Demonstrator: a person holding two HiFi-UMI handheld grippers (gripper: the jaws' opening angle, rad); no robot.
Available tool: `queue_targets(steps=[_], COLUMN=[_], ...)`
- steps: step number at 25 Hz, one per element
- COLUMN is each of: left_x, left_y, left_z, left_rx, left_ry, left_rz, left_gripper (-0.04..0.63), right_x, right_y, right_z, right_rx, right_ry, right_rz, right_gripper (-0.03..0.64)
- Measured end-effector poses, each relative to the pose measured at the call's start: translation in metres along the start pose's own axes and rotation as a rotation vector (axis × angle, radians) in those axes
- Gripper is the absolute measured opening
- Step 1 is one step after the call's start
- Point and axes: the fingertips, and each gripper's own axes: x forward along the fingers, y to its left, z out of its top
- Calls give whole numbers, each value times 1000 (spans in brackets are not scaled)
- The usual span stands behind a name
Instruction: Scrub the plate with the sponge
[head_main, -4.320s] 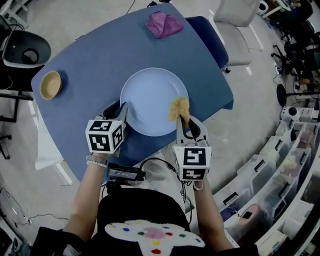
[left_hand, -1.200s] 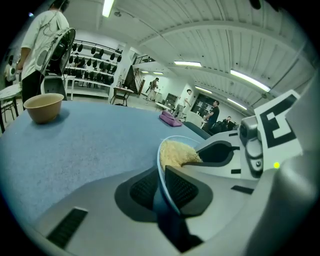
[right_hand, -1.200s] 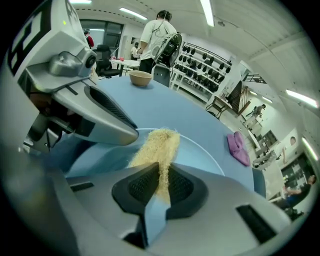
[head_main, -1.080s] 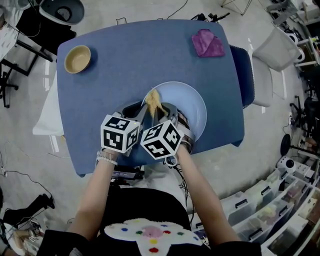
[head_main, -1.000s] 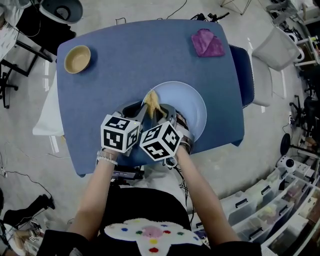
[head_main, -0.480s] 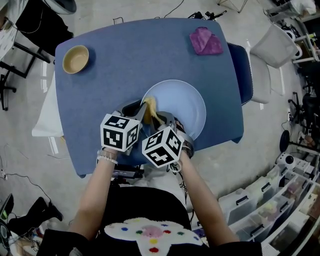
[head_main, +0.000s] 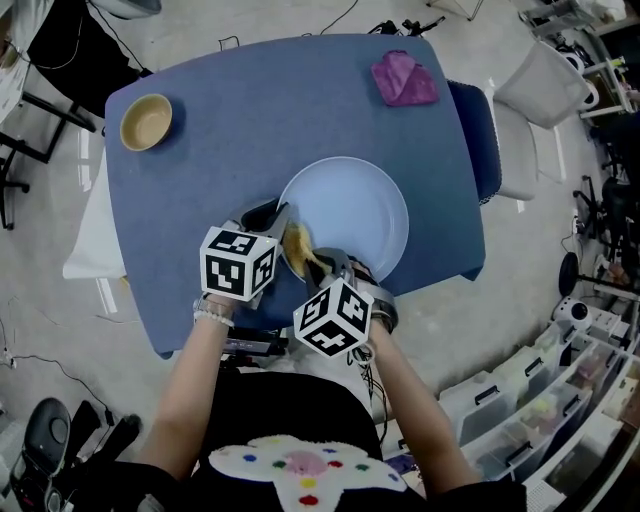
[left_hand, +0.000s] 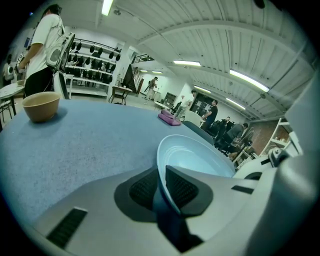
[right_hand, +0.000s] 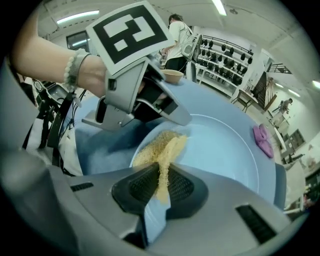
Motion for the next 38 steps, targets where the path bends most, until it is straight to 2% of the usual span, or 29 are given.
queue_targets(steps=[6,18,25,38], left_x=[0,2,2,2], left_y=[-1,-1,-1,0], left_z=[0,-1,-2,0], left_rx=[4,13,17,9], left_ry=[3,1,-2,-8], left_rz=[0,7,14,30], left_gripper=[58,58,57,55], right_x=[-6,5,11,22], right_y=[1,-23,-46,-97], right_z=[-14,-3,6,21], right_rx=[-17,-8,-48,-48], right_ry=[28,12,-1,-17], right_rz=[-5,-98,-133,-223], right_gripper=[40,43,43,41])
